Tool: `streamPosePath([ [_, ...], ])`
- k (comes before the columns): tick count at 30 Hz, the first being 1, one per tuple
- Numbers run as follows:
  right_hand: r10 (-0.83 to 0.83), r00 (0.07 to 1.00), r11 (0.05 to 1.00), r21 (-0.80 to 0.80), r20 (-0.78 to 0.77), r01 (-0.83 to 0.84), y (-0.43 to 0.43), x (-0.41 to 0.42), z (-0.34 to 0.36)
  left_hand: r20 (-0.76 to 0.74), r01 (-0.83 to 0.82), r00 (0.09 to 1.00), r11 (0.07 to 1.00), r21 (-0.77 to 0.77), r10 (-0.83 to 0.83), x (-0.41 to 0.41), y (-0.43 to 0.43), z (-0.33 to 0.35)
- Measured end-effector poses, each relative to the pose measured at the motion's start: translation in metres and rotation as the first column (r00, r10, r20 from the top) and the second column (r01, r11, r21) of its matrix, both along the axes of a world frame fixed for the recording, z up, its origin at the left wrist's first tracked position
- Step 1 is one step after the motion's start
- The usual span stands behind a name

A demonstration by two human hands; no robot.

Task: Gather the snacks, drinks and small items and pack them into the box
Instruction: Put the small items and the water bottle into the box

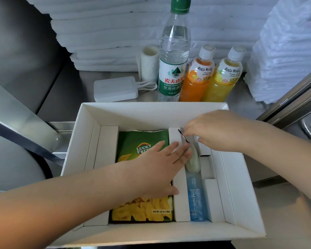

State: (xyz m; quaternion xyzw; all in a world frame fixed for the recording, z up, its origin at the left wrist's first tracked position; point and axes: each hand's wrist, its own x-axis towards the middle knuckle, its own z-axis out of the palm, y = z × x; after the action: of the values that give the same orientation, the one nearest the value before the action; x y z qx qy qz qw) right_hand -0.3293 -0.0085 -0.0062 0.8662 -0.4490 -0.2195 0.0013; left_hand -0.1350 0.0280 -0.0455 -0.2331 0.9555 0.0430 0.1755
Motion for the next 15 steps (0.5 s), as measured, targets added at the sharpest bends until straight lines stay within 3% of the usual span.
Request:
streamPosePath([
  [6, -0.015, 0.997, 0.998, 0.055, 0.082, 0.01, 0.004, 0.004, 0.009, 0.042, -0.007, 0.999, 0.996, 0.091, 0.003, 0.003, -0.01, -0.002],
  [12, -0.035, 0.997, 0.997, 0.066, 0.07, 0.031, 0.002, 0.007, 0.009, 0.043, 0.0, 0.999, 0.996, 0.092, -0.004, 0.004, -0.011, 0.0],
  [15, -0.015, 0.986, 1.0, 0.011, 0.168, 0.014, 0.001, 0.009, 0.013, -0.012, -0.026, 1.0, 0.999, 0.027, 0.026, 0.008, -0.022, 0.017],
])
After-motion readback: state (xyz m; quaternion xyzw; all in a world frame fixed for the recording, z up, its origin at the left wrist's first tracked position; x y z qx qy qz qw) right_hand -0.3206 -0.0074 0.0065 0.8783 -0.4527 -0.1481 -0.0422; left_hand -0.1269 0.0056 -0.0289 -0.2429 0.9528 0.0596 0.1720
